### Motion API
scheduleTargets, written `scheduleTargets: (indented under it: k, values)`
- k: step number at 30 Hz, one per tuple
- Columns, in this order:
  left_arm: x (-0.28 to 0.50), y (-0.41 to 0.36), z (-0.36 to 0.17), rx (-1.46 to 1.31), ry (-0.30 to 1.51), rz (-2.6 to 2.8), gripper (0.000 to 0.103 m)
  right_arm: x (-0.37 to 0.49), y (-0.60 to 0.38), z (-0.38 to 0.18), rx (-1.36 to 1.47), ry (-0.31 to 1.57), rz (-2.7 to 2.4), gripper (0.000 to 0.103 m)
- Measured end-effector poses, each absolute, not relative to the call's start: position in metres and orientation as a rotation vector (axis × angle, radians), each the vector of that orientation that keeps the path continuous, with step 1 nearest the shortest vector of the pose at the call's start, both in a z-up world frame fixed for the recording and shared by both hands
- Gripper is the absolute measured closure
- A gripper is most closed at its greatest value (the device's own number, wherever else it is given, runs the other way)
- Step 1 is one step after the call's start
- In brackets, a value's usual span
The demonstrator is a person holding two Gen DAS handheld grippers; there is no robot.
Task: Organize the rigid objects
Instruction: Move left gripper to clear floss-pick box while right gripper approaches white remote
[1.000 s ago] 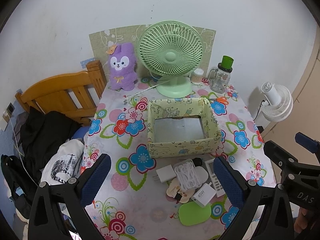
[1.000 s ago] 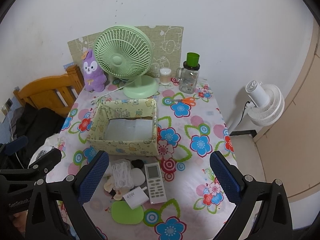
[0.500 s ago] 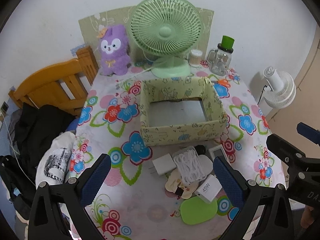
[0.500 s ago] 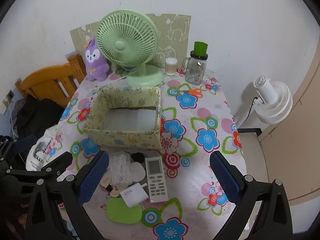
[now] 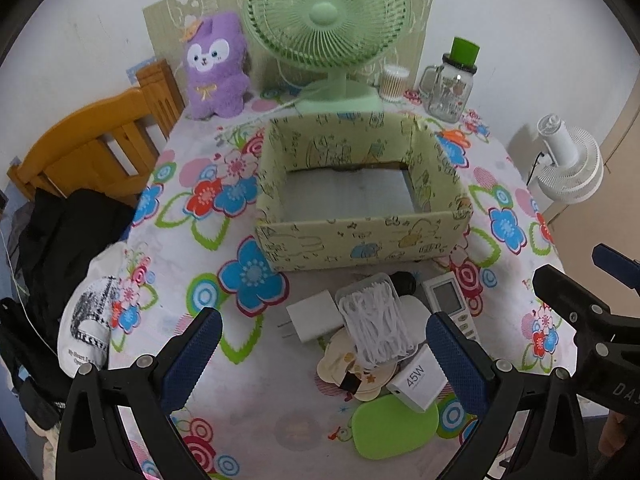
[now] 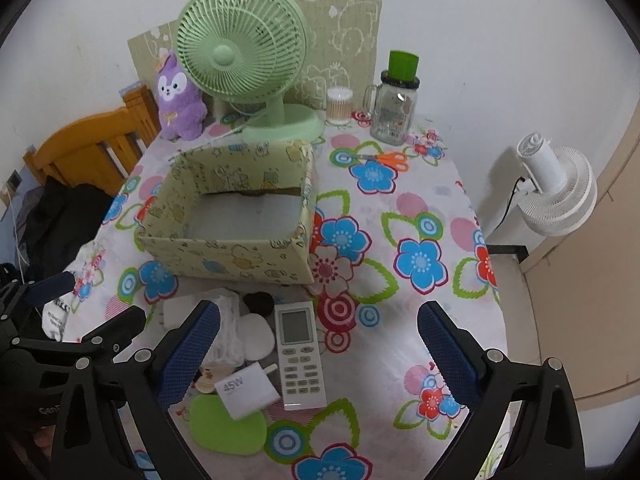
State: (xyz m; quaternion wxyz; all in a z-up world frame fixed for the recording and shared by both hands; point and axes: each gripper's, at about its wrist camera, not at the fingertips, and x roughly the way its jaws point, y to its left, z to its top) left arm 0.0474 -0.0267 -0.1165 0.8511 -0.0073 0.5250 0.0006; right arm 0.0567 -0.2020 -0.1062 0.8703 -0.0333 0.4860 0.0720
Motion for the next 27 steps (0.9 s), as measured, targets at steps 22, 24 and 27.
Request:
scheduleTargets:
  k: [22,24,27]
  values:
    - [0.07,-0.053,-0.195,-0.099,1.27,-0.003,0.006,0.087,-0.214,-0.178,-0.099,1.147,0.192,0.008]
    - [0.07,-0.054,-0.199,-0.105,1.278,-0.001,0.007,0.089,-0.214,-0.182,-0.104,1.157,0.202,0.008]
    - [0.072,-0.053,-0.206,-0.125,1.293,0.018,0.008,0.091,-0.212,-0.187,-0.111,1.165,0.217,0.008]
